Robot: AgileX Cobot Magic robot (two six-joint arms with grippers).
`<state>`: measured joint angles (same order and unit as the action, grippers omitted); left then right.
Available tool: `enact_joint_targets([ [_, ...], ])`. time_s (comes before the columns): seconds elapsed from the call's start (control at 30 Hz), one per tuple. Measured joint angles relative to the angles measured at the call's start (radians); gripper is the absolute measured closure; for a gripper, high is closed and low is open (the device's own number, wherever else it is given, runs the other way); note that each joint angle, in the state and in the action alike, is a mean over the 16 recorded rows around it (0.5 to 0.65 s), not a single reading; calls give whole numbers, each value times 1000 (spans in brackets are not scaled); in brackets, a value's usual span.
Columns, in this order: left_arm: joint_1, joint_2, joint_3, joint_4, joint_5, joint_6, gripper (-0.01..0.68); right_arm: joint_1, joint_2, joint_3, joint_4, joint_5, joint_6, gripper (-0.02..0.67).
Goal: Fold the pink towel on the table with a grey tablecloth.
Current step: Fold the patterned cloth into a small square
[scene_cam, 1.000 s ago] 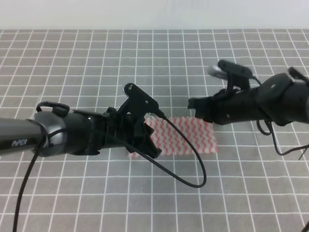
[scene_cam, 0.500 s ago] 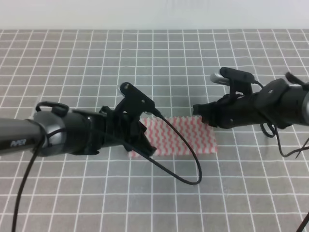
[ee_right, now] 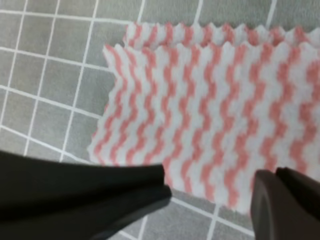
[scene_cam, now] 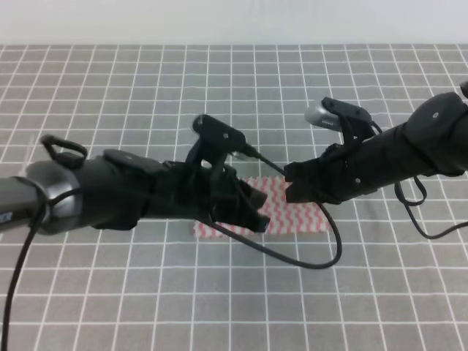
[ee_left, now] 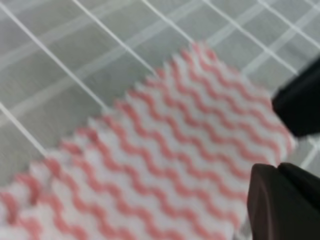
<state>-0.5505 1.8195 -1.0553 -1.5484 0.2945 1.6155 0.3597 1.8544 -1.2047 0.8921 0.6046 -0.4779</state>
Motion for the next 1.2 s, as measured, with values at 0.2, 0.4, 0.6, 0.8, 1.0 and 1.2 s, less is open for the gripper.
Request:
enact_joint_targets([
  [0.2,13,26,0,160,53,-166,674,0,18,7,-17,43,2,664],
  [0.4,46,56,1,243,74,-242,674,-1,57,10,-35,54,4,664],
  [0.6,81,79,1,264,97,-273,674,-1,93,10,-45,55,4,664],
  [0.8,99,80,1,280,121,-284,674,-2,104,8,-44,56,4,664],
  [1.0,107,61,0,303,155,-298,674,-2,91,2,-40,64,3,664],
  [1.2,122,39,0,373,192,-365,674,-2,75,-6,-35,74,2,664],
])
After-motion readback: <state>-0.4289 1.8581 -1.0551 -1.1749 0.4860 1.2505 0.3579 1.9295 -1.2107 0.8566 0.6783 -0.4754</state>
